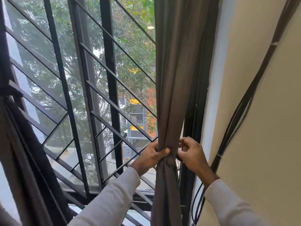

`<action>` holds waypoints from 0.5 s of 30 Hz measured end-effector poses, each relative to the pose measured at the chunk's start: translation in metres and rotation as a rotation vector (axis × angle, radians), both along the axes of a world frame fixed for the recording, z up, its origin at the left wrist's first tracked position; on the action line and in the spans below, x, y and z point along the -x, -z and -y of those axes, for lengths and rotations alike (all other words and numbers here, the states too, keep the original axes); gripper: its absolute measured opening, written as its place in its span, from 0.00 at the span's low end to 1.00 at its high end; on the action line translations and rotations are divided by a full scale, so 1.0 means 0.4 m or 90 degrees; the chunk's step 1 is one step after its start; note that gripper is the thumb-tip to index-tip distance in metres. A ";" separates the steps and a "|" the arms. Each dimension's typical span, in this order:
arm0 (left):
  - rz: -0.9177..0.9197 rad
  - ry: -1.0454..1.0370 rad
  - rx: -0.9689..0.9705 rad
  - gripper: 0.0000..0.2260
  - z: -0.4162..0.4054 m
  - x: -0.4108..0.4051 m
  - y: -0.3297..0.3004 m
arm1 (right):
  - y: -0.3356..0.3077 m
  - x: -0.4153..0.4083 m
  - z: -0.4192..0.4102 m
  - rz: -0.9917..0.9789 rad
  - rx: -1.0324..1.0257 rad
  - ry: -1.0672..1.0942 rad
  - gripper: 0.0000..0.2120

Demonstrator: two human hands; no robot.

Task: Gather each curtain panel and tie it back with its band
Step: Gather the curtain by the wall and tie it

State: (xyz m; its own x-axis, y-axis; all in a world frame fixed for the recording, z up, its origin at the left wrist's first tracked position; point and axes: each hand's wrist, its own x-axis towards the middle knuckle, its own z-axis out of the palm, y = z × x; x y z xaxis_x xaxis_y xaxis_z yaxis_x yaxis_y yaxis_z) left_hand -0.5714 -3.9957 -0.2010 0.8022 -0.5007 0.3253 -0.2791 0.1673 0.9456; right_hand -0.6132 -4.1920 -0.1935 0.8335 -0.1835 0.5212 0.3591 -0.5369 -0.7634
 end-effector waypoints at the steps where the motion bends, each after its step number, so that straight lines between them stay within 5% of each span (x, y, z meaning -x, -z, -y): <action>1: -0.015 0.006 0.000 0.25 -0.006 -0.002 -0.001 | -0.001 -0.002 -0.003 0.006 0.022 0.011 0.08; 6: -0.062 0.061 -0.024 0.15 -0.033 -0.005 -0.008 | 0.009 -0.021 0.006 -0.041 0.050 0.024 0.03; 10: -0.092 0.091 -0.024 0.21 -0.049 -0.023 -0.005 | 0.012 -0.024 0.014 -0.163 0.078 -0.077 0.06; 15: -0.015 0.039 -0.127 0.12 -0.046 -0.023 -0.037 | 0.020 -0.040 0.027 -0.169 0.132 -0.028 0.15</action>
